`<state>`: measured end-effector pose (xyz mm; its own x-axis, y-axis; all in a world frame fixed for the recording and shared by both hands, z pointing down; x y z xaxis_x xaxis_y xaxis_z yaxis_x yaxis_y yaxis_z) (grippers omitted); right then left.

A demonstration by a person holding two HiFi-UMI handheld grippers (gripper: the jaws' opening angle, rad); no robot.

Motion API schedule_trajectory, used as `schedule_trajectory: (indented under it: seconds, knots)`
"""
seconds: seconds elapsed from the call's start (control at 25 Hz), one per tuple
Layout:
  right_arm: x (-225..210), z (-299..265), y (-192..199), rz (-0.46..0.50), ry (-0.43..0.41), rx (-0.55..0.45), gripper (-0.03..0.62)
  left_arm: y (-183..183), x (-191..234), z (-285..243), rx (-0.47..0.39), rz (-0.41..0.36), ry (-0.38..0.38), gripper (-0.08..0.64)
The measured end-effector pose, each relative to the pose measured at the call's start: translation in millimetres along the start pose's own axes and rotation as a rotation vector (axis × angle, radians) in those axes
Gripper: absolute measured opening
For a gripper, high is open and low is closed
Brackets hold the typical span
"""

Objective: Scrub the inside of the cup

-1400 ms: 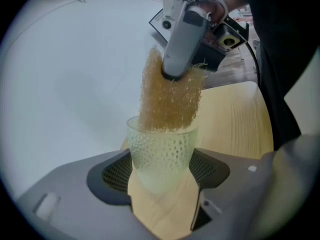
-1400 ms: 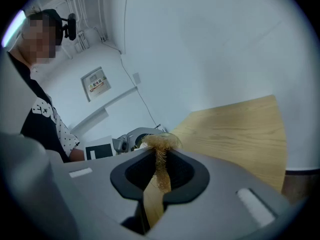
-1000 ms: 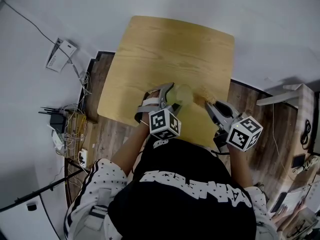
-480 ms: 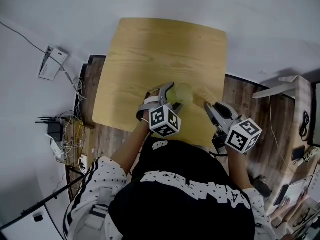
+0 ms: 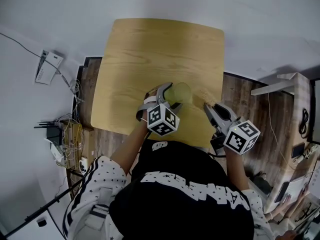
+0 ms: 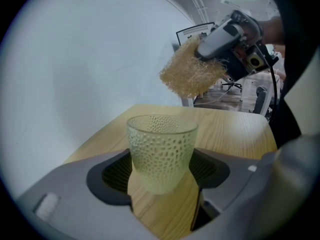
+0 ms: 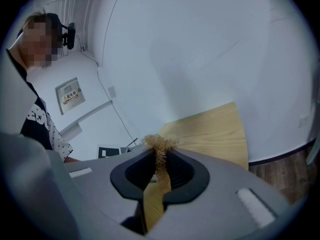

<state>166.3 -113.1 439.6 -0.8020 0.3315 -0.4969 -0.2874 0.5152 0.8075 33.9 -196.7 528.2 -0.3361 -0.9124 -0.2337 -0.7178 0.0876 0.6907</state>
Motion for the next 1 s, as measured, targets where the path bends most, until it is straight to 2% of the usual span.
schedule_trajectory:
  seconds: [0.24,0.44,1.0]
  knots:
    - [0,-4,3,-0.011,0.003,-0.004,0.061,3,6,1,-0.015,0.041,0.015,0.357]
    - [1,-7,1,-0.008,0.0,-0.001,0.061,11,12,5,-0.023,0.134,0.032,0.359]
    - [8,-12,1,-0.013,-0.011,-0.002,0.061,26,22,7,-0.038,0.323,0.059,0.359]
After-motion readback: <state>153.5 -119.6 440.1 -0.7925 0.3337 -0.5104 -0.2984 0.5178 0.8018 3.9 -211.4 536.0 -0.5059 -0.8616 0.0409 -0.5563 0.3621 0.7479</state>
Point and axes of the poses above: the fingertips, and each gripper's own axes: z backward along the fingers, x to its left, y out of its underside, the point moved 5 cm from there along z, backward along the fingers, and after that the axes turned 7 degrees about z, right-handed, at the moved point
